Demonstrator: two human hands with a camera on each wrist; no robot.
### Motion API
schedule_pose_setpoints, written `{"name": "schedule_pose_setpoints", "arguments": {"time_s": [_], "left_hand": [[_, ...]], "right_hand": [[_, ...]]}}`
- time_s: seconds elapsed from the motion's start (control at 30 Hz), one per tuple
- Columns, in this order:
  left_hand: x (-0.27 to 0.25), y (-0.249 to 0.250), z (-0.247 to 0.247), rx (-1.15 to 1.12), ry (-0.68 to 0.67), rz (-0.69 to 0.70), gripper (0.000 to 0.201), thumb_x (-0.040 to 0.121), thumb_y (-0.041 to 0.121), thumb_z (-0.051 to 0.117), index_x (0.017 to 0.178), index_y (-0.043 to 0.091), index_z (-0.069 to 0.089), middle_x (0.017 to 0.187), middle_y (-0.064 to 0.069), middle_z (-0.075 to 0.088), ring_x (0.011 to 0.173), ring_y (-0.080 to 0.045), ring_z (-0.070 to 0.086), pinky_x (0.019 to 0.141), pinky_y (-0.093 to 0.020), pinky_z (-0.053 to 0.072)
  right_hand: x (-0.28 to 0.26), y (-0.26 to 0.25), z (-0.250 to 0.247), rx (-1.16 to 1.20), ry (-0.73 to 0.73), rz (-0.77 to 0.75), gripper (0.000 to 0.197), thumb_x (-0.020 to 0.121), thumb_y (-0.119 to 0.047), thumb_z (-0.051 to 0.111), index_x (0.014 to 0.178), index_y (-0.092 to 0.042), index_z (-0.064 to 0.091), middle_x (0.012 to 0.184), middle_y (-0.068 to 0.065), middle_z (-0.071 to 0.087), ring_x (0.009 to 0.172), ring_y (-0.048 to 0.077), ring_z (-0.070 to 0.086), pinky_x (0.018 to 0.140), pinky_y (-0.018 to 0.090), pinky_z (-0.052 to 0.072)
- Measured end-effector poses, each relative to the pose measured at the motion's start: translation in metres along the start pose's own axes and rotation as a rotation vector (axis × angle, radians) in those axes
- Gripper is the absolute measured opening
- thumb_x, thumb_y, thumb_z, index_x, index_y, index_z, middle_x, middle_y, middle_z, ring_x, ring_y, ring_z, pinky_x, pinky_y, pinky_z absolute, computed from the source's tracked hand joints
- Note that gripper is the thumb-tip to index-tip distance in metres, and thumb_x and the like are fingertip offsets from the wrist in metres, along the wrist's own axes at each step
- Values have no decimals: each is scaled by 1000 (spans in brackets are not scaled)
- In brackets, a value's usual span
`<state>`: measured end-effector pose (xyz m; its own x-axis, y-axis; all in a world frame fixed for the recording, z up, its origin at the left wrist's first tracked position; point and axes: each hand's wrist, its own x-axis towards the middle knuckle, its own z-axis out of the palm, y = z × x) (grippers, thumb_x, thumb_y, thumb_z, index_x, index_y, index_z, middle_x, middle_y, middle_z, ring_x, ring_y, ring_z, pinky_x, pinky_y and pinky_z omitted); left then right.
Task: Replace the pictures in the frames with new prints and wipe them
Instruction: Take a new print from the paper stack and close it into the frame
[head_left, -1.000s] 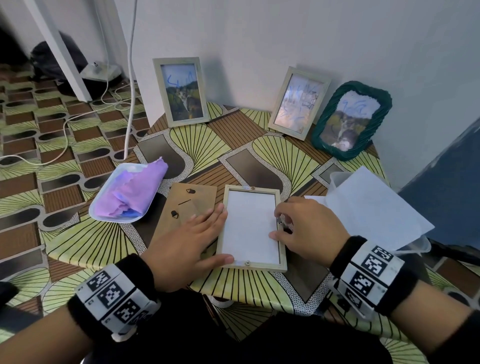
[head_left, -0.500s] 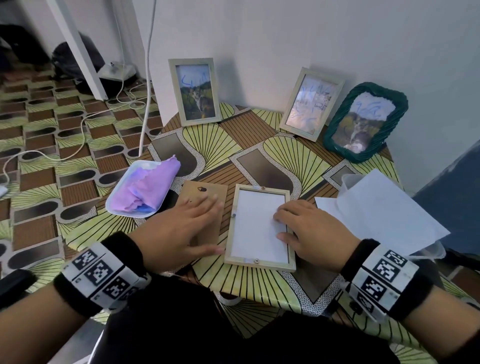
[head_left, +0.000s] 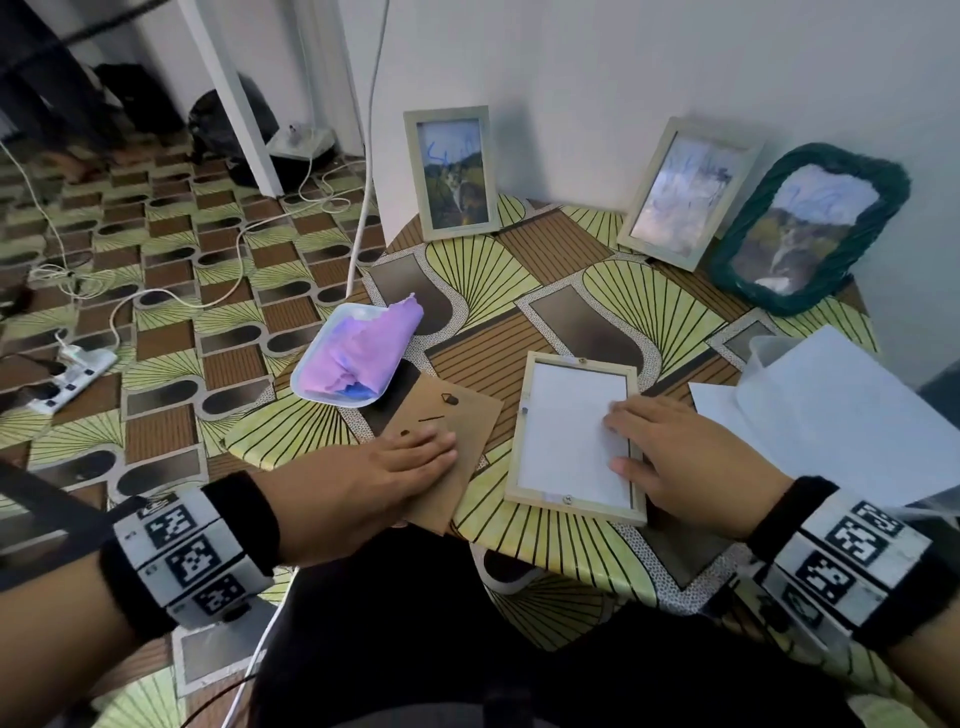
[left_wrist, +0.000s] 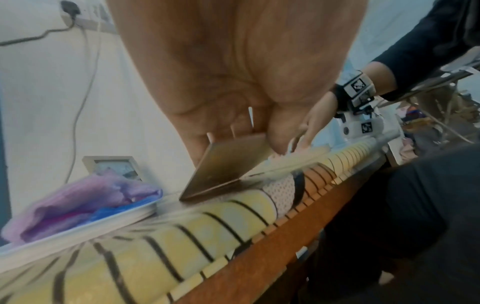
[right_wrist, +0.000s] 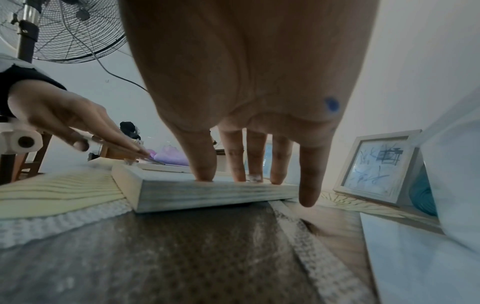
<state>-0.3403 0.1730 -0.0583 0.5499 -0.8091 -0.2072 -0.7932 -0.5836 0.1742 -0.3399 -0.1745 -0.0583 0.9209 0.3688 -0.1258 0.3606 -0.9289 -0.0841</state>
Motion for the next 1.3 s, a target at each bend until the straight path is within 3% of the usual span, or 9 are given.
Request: {"name": "schedule_pose_setpoints", "arguments": {"time_s": [0.23, 0.4, 0.57, 0.63, 0.73, 0.83, 0.97, 1.1, 1.3], "left_hand": [[-3, 13, -13, -226, 496, -99, 69, 89, -8, 58, 151, 12, 35, 154, 4, 38, 141, -3, 33, 114, -14, 26], [28, 38, -27, -340, 699, -138, 52, 97, 8, 50, 148, 12, 41, 148, 5, 48, 136, -3, 43, 111, -17, 33], [71, 53, -34, -174, 416, -48, 70, 91, -6, 47, 154, 14, 21, 161, 2, 16, 150, -8, 13, 120, -17, 6], [85, 55, -33, -49, 209, -34, 74, 93, -2, 40, 156, 17, 7, 164, 2, 2, 151, -8, 0, 120, -17, -4], [97, 59, -27, 174, -3, -24, 73, 95, 3, 34, 157, 16, -3, 165, -2, -5, 151, -15, -6, 123, -30, 3], [100, 59, -21, 313, -59, 4, 66, 100, 13, 29, 156, 14, -6, 165, -5, -6, 152, -21, -4, 123, -37, 8], [104, 55, -22, 296, -114, 25, 61, 105, 34, 21, 156, 16, -8, 164, -3, -9, 151, -18, -10, 123, -36, -7], [103, 57, -25, 157, -106, 33, 89, 86, 72, -5, 156, 18, -3, 164, 0, -5, 150, -11, -11, 123, -33, -3], [109, 69, -19, 93, -143, 33, 96, 81, 79, -1, 155, 18, -13, 162, 2, -15, 148, -10, -19, 124, -35, 5]], "right_hand": [[-3, 2, -2, 105, 10, 26, 53, 96, -43, 54, 143, -24, 42, 154, -6, 36, 141, 13, 31, 115, 27, 23], [-4, 5, -10, 253, 90, 88, 59, 95, -42, 58, 147, -19, 42, 153, -6, 39, 140, 10, 36, 116, 27, 30], [-9, 9, -16, 340, 70, 112, 36, 93, -35, 60, 125, -19, 56, 137, -7, 55, 128, 15, 50, 102, 30, 42], [-12, 10, -16, 367, -5, 103, 39, 93, -32, 61, 131, -22, 55, 150, -6, 44, 133, 14, 47, 104, 32, 42], [-13, 12, -14, 331, -79, 107, 56, 96, -32, 57, 149, -24, 38, 162, -6, 18, 134, 17, 47, 108, 32, 39], [-12, 13, -14, 301, -110, 134, 64, 98, -34, 55, 154, -23, 28, 163, -8, 13, 136, 17, 45, 111, 29, 34], [-12, 13, -18, 260, -131, 128, 61, 98, -35, 55, 153, -21, 32, 163, -5, 14, 141, 19, 38, 115, 31, 28], [-11, 13, -21, 250, -144, 132, 62, 97, -35, 55, 153, -20, 31, 163, -6, 15, 140, 19, 39, 115, 31, 29], [-10, 14, -22, 224, -148, 132, 61, 97, -37, 57, 151, -19, 35, 162, -5, 19, 139, 19, 40, 114, 30, 30]]}}
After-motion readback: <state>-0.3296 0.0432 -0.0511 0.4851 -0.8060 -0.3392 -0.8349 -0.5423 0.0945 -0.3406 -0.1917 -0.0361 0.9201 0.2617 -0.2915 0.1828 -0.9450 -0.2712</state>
